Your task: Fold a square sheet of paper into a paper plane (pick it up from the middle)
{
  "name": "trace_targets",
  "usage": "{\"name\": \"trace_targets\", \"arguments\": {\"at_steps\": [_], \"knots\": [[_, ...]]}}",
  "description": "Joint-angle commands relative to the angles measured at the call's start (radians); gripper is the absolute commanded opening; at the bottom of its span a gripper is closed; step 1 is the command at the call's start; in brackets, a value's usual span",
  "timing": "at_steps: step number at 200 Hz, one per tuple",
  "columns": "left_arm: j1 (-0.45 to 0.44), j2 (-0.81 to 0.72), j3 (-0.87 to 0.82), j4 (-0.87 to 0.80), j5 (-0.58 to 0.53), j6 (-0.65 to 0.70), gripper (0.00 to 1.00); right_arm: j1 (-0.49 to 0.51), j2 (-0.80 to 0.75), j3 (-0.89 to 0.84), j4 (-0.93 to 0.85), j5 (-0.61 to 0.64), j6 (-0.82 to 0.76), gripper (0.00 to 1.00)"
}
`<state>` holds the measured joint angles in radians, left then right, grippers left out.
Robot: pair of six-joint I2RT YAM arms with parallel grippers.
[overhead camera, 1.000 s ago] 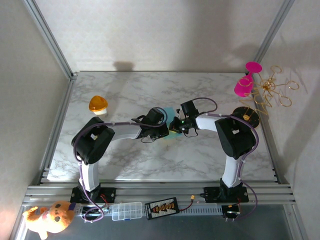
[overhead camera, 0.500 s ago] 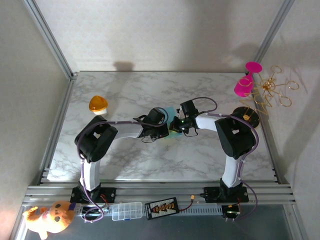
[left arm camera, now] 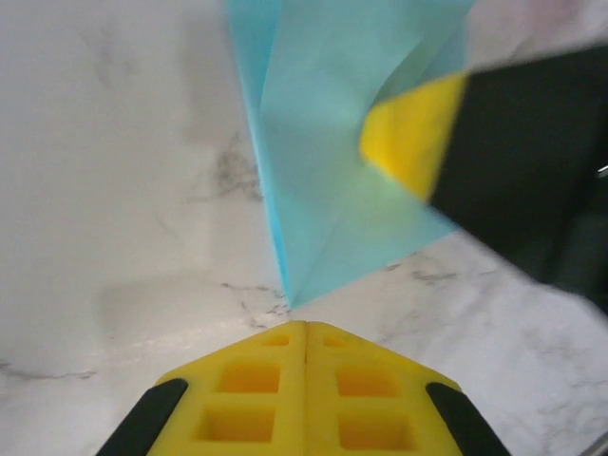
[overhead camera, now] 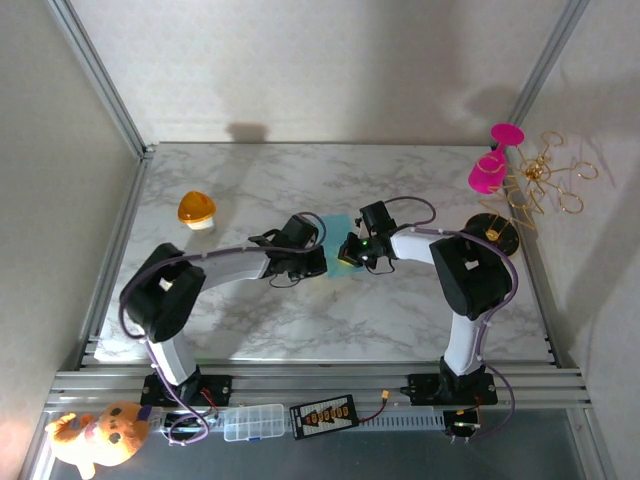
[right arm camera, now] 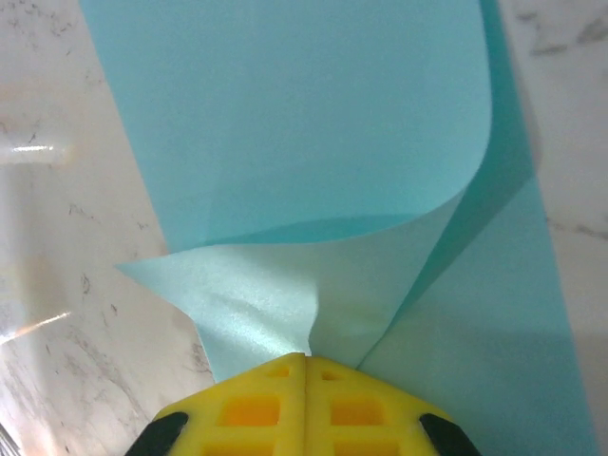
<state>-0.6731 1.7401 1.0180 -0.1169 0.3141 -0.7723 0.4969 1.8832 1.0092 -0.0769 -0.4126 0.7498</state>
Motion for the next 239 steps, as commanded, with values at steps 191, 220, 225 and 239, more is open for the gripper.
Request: {"name": "trace_targets", "arguments": {"at_steps": [191, 220, 225, 239], "knots": [[-0.026, 0.162, -0.058, 0.159, -0.034, -0.195, 0.00, 0.041, -0.049, -0.056, 0.067, 0.026, 0.158, 0.00], [-0.026, 0.160, -0.068, 0.092, -0.065, -0.184, 0.00, 0.012, -0.036, -0.023, 0.030, 0.056, 0.010, 0.00], [-0.026, 0.162, -0.070, 0.083, -0.068, -0.181, 0.00, 0.002, -0.029, -0.019, 0.027, 0.057, -0.009, 0.01], [-0.026, 0.165, -0.076, 0.069, -0.068, -0.177, 0.00, -0.029, -0.009, -0.017, 0.033, 0.055, -0.047, 0.01]]}}
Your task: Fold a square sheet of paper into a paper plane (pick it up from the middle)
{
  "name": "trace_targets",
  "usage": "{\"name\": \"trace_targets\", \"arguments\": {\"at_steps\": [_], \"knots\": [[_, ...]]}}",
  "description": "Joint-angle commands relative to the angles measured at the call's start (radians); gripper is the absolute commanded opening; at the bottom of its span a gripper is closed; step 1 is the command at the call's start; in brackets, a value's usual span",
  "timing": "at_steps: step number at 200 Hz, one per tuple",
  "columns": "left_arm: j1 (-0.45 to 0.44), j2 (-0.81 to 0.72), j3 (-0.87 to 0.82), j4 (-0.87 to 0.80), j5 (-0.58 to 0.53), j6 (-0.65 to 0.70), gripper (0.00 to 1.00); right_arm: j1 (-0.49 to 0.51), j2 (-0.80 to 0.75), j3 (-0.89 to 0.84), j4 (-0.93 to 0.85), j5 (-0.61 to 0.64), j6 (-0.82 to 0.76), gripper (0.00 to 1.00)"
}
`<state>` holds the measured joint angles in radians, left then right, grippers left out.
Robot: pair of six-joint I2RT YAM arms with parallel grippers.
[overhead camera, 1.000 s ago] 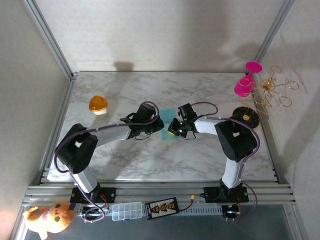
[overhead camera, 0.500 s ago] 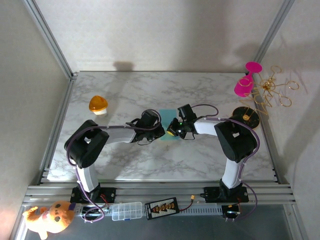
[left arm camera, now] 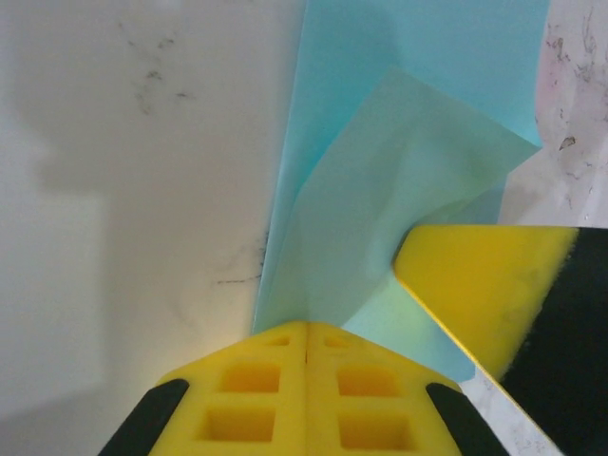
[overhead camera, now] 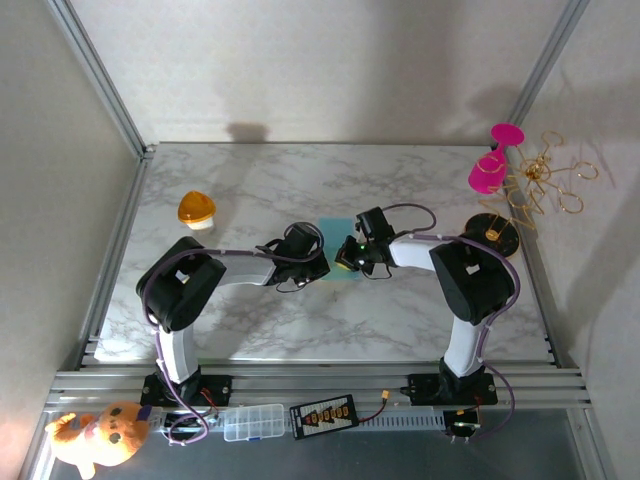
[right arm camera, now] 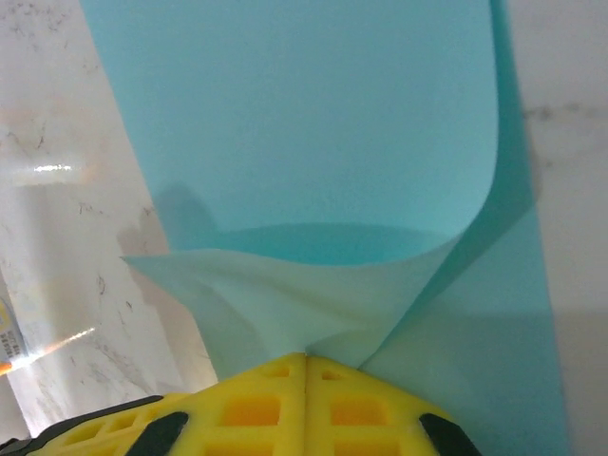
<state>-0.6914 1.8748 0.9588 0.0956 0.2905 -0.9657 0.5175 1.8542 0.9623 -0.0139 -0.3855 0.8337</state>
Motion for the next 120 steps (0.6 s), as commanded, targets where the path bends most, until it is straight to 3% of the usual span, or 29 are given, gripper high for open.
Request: {"name": "trace_targets", "arguments": {"at_steps": [1, 63, 120], "knots": [[-0.008, 0.030, -0.017, -0.144, -0.044, 0.016, 0.00, -0.052, 0.021, 0.030, -0.029, 0.027, -0.133, 0.01], [-0.008, 0.029, -0.027, -0.148, -0.036, 0.027, 0.00, -0.160, 0.090, 0.073, -0.040, 0.041, -0.203, 0.01], [-0.008, 0.033, -0.010, -0.149, -0.029, 0.044, 0.00, -0.123, -0.091, 0.004, 0.047, -0.015, -0.235, 0.03]]}}
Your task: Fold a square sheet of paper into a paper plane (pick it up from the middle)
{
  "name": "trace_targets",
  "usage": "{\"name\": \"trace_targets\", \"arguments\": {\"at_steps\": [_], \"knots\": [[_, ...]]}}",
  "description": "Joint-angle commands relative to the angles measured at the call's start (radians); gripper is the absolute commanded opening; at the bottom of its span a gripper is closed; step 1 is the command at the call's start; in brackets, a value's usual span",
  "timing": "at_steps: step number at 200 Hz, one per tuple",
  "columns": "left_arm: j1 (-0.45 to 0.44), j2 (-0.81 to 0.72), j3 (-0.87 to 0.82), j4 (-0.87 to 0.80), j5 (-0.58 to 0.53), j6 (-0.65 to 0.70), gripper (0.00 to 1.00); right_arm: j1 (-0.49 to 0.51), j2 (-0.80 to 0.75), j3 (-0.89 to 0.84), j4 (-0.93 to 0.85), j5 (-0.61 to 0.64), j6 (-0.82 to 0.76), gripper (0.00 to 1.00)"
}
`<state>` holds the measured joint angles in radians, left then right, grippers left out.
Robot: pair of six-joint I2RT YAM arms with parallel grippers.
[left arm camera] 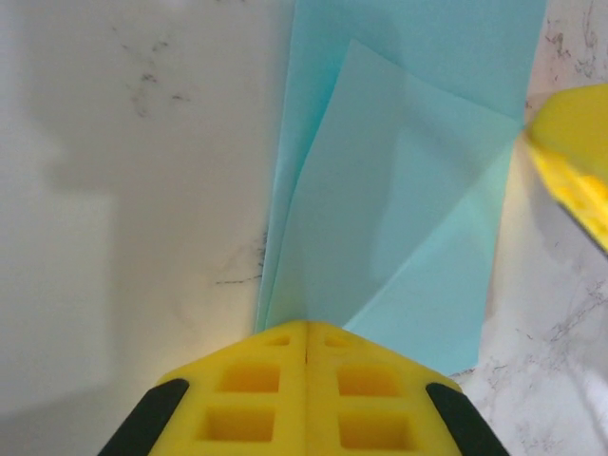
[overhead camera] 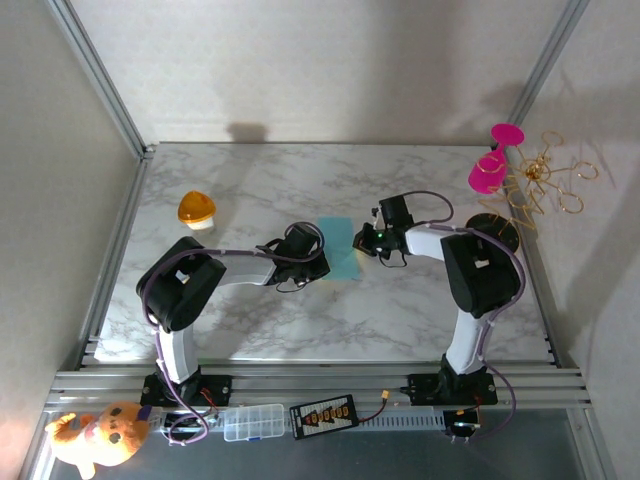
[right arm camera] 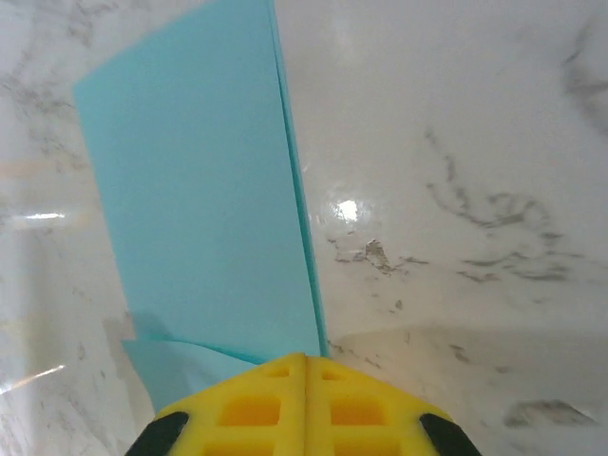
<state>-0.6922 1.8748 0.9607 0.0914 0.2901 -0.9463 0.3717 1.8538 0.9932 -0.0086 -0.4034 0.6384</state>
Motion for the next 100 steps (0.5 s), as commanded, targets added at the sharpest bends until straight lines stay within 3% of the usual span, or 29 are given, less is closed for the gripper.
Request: {"name": "trace_targets", "arguments": {"at_steps": [1, 49, 100], "knots": [[-0.007, 0.034, -0.011, -0.145, -0.029, 0.026, 0.00, 0.024, -0.092, -0.027, 0.040, 0.001, -0.040, 0.03], [-0.007, 0.035, 0.001, -0.151, -0.034, 0.030, 0.00, 0.127, -0.042, -0.025, 0.026, -0.050, -0.010, 0.02], [-0.007, 0.031, -0.006, -0.150, -0.038, 0.028, 0.00, 0.162, 0.008, -0.011, 0.021, -0.087, 0.028, 0.00]]}}
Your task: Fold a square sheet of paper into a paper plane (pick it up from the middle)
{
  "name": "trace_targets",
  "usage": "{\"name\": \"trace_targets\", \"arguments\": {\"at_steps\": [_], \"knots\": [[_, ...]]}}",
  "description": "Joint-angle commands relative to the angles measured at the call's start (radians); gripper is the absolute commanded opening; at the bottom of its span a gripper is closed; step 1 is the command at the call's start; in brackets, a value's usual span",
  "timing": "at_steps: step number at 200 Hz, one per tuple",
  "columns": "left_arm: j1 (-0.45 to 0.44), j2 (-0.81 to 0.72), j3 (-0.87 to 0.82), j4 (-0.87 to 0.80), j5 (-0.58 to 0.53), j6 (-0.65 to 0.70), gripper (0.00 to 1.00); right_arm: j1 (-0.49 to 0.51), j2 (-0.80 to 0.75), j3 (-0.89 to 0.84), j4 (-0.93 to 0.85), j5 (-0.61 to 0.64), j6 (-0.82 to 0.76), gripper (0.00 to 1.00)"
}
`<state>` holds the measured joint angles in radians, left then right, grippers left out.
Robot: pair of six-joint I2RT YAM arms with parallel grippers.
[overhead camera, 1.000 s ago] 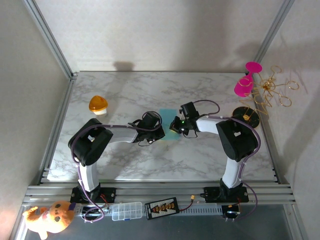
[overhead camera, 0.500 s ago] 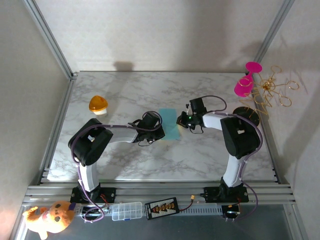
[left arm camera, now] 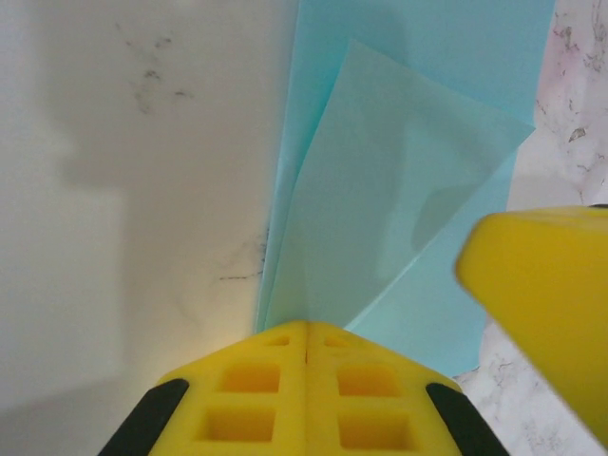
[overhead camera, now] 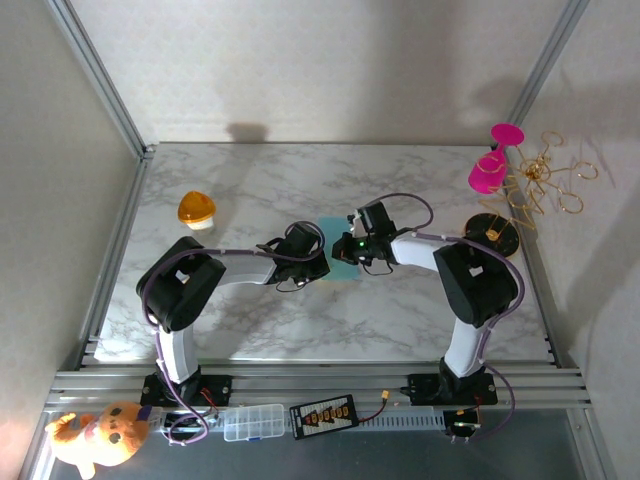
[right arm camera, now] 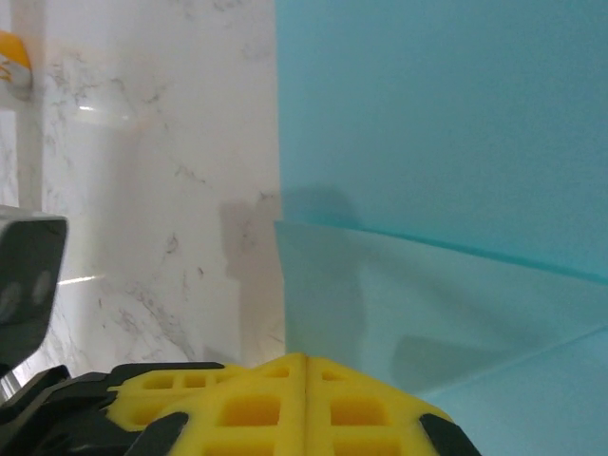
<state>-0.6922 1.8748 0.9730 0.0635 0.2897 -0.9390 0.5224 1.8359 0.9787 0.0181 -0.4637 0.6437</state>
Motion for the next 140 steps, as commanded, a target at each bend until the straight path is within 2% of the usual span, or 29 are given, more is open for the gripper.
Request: {"name": "trace_targets", "arguments": {"at_steps": [1, 99, 140], "knots": [[-0.007, 0.031, -0.019, -0.122, -0.038, 0.020, 0.00, 0.011, 0.027, 0.004, -0.007, -0.026, 0.024, 0.00], [-0.007, -0.017, -0.012, -0.114, -0.015, 0.035, 0.00, 0.006, 0.092, 0.043, -0.079, 0.029, 0.017, 0.00], [-0.003, -0.102, -0.011, -0.008, 0.035, 0.046, 0.02, 0.007, 0.073, 0.041, -0.061, -0.035, 0.013, 0.00]]}}
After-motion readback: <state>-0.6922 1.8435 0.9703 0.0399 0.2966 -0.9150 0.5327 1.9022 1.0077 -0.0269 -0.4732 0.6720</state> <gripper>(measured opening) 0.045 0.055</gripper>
